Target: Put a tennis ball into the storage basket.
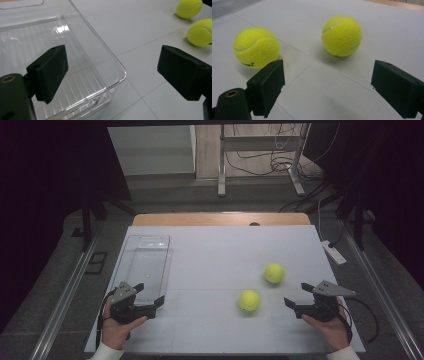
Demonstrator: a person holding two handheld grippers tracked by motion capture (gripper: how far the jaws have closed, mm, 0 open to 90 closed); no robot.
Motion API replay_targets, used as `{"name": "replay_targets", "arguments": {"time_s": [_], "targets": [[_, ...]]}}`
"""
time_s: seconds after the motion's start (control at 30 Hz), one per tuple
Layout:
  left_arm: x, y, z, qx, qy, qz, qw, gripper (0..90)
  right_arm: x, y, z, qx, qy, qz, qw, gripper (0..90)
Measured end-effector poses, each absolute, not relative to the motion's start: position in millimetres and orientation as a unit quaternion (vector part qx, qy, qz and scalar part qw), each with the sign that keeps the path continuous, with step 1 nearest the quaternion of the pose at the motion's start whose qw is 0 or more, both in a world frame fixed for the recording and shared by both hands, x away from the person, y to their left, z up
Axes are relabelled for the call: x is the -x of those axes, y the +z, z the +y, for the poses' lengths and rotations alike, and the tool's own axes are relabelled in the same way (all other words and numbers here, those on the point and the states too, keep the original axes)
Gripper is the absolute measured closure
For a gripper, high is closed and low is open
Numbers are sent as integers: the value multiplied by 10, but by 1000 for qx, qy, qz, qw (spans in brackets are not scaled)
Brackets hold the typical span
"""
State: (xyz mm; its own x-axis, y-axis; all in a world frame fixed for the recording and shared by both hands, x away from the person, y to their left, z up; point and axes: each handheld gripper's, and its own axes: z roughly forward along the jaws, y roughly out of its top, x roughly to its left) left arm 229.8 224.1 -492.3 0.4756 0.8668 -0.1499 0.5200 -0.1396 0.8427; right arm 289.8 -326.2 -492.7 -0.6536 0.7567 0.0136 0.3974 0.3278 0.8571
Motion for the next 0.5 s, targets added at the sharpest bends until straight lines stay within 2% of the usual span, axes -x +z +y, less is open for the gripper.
{"name": "replay_targets", "arguments": {"time_s": [0.5], "targets": [[-2339,-4824,2164,-736,188,472,448,112,-2915,-4949,-3263,-367,448,791,196,124]]}}
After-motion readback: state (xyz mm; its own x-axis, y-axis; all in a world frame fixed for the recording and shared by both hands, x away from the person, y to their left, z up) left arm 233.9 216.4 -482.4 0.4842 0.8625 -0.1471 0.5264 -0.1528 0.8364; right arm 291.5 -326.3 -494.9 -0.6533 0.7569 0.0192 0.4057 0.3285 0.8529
